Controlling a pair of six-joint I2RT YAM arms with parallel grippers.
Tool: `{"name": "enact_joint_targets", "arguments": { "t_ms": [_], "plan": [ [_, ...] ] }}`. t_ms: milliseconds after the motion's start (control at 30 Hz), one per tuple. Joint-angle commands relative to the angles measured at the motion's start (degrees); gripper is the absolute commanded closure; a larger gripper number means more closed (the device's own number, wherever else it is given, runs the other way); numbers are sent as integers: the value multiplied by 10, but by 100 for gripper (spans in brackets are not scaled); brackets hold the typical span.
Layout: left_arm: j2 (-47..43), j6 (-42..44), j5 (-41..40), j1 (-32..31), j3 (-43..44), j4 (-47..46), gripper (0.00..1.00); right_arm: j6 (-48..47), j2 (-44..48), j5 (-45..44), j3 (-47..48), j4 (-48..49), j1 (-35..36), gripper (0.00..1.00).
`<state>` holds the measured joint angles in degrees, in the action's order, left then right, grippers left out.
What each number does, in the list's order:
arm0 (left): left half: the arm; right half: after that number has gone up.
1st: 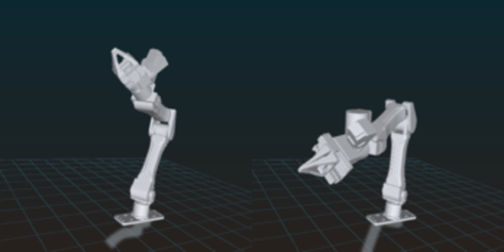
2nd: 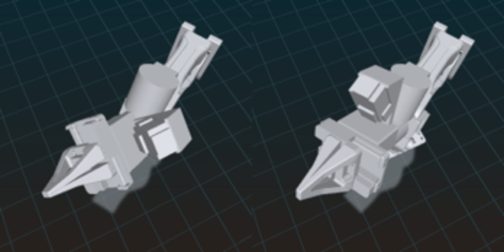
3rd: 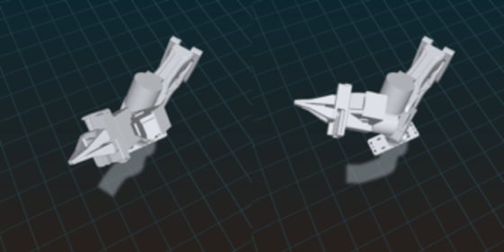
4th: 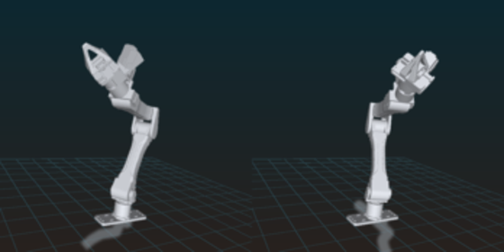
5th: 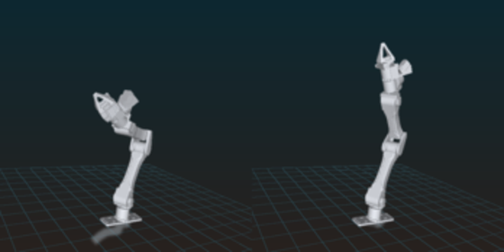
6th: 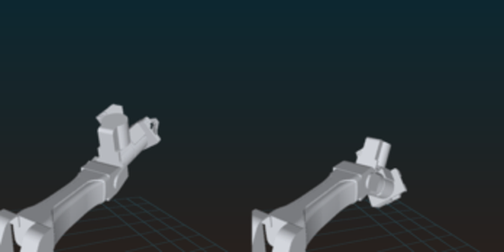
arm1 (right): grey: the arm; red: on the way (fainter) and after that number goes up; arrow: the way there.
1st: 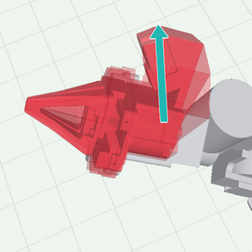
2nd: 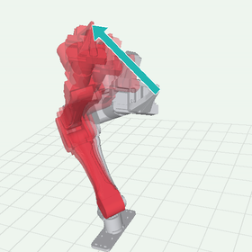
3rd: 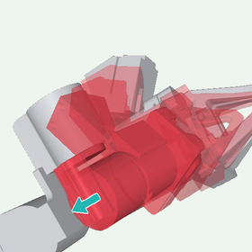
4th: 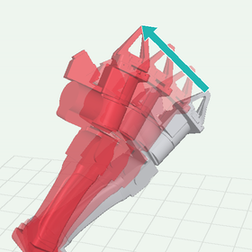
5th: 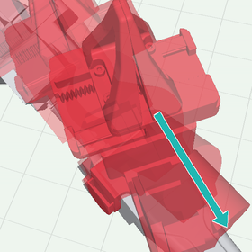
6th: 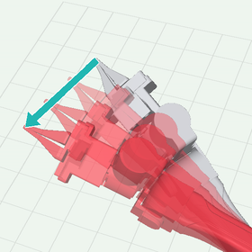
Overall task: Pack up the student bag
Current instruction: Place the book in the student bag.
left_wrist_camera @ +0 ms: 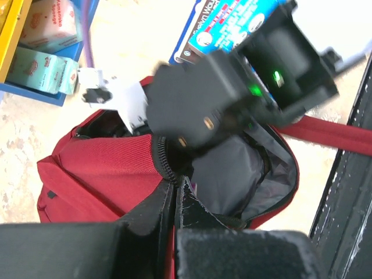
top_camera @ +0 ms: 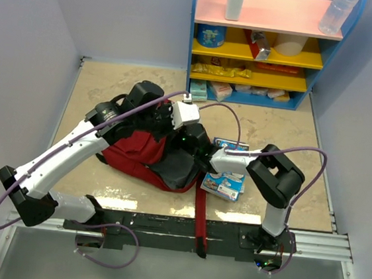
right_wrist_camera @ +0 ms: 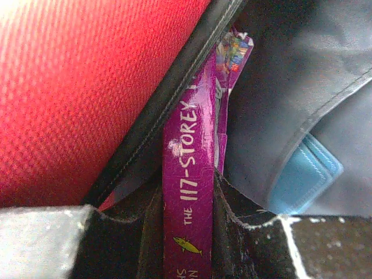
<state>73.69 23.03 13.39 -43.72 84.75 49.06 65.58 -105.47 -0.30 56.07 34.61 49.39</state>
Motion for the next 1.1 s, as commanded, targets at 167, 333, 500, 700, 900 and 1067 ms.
{"name": "enact_joint_targets", "arguments": {
  "t_ms": [167, 333, 500, 700, 900, 1067],
  "plan": [
    [15, -52, 16, -4, 10, -70, 100, 103, -56, -153, 48, 132, 59, 76],
    [22, -50, 12, -4, 21, -65, 100, 41, -24, -109, 75, 39, 58, 30],
    [15, -47, -4, -3, 20, -77, 100, -38, 107, -116, 21, -135, 54, 3],
    [21, -62, -5, -3, 8, -90, 100, -83, 255, -88, -70, -193, 50, 1],
    [35, -71, -6, -3, 5, -92, 100, -93, 450, -200, -109, -352, 49, 5],
    [65, -65, 18, -5, -15, -108, 100, -71, 591, -273, -121, -557, 21, 5]
  ]
}}
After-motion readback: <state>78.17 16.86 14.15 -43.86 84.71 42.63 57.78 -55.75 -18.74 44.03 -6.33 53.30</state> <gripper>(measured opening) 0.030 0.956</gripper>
